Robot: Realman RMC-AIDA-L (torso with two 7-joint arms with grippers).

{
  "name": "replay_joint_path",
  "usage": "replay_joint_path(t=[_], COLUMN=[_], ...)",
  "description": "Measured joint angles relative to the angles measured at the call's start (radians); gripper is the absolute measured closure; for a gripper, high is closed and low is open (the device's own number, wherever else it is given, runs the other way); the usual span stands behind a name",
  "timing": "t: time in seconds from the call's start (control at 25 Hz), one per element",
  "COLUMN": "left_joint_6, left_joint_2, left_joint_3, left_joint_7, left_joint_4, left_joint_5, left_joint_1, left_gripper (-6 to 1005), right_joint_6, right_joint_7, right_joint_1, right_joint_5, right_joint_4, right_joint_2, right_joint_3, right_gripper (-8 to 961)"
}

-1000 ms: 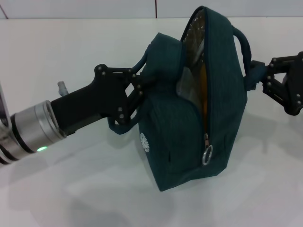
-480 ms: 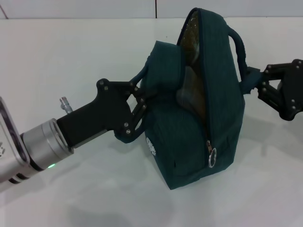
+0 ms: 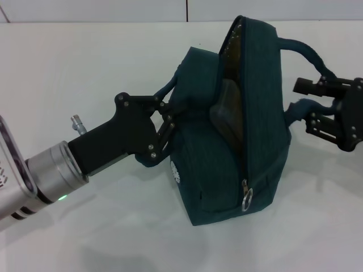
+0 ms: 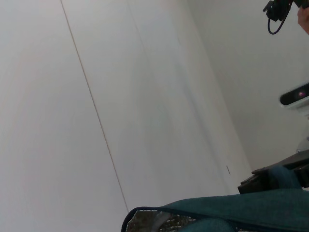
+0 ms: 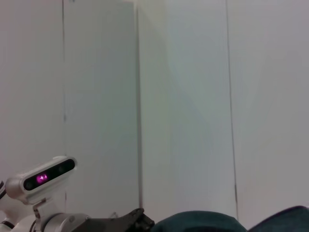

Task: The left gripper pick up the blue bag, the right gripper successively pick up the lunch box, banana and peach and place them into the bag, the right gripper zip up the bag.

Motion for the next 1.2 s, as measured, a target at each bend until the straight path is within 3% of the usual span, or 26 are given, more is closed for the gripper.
replay_joint_path(t=[0.24,0.44,0.76,1.2], left_joint_6=[0.0,0.0,-0.001,-0.003], left_joint_2=[0.0,0.0,0.0,-0.001], left_joint_3=[0.0,0.001,0.003,0.003], left_joint_7=[-0.005,-0.006,-0.007,-0.006], left_joint_4=[-0.002,-0.002,-0.009,-0.02], left_joint_5=[-0.001,-0.001,-0.001,-0.001], left_joint_1=[0.0,0.0,-0.001,-0.009], left_gripper=[962,962,962,962], right_joint_6=[-0.024,-0.041,-0.095,-0.186], right_joint_7=[0.009,0.023,0.011,-0.023], right_joint_1=[-0.022,-0.041,-0.074,-0.066], right_joint_5=[-0.039,-0.066,-0.072,-0.173], right_joint_4=[-0.022,-0.039,-0.05,-0.052], right_joint_2=[-0.014,-0.038,-0.058,-0.063], right_joint_3=[0.0,0.021,0.067,0.057], right_gripper=[575,340,343,346])
